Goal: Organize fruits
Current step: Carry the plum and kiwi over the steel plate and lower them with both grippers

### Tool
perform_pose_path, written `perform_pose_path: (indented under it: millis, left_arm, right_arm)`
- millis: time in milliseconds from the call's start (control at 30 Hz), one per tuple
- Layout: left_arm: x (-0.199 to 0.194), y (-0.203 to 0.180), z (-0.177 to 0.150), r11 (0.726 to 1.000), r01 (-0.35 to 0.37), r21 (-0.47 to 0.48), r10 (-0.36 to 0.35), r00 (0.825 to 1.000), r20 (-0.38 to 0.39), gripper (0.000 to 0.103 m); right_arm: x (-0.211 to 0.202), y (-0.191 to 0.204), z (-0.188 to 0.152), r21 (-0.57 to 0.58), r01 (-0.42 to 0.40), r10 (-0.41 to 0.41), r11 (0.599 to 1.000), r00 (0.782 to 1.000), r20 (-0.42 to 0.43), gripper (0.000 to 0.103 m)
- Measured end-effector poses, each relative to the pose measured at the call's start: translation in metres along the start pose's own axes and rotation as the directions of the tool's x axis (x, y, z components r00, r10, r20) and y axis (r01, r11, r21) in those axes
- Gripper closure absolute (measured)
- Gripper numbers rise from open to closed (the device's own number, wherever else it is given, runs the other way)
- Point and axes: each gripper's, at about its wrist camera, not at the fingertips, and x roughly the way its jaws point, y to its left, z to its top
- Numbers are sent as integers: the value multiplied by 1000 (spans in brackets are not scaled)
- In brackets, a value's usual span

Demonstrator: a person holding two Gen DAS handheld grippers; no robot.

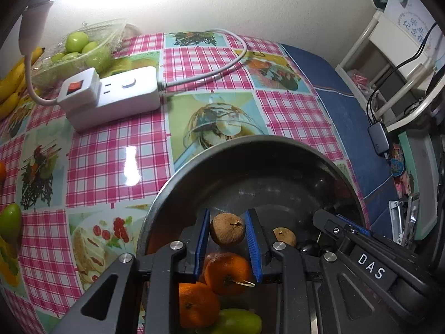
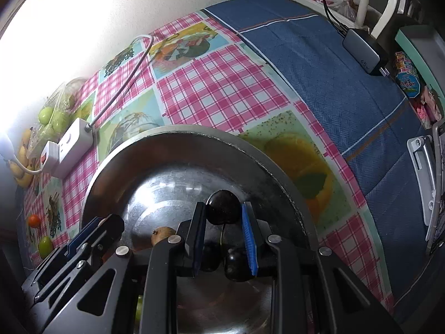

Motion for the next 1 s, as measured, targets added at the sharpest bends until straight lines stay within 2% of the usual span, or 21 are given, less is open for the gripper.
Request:
perform_pose_path:
  millis: [733,833,900,1000]
  left_arm:
    - [14,-4,-4,1000,-2,7,2,998,-62,73]
    - [13,-4,-3,1000,7,2,-7,998,-63,68]
    - [10,-4,-3,1000,13,0,-13,998,-58,57]
    - [4,-2,-2,1000,19,-5,-19,999,-48,55]
  right_arm:
    - [4,1,-1,-10,13,-14,1000,999,-33,75]
    - [5,3,0,-25,26,-26,999,999,-34,75]
    - [4,3,1,-27,23,-24,999,999,-34,75]
    - [2,4,3,-25,26,-27,999,999,-30,75]
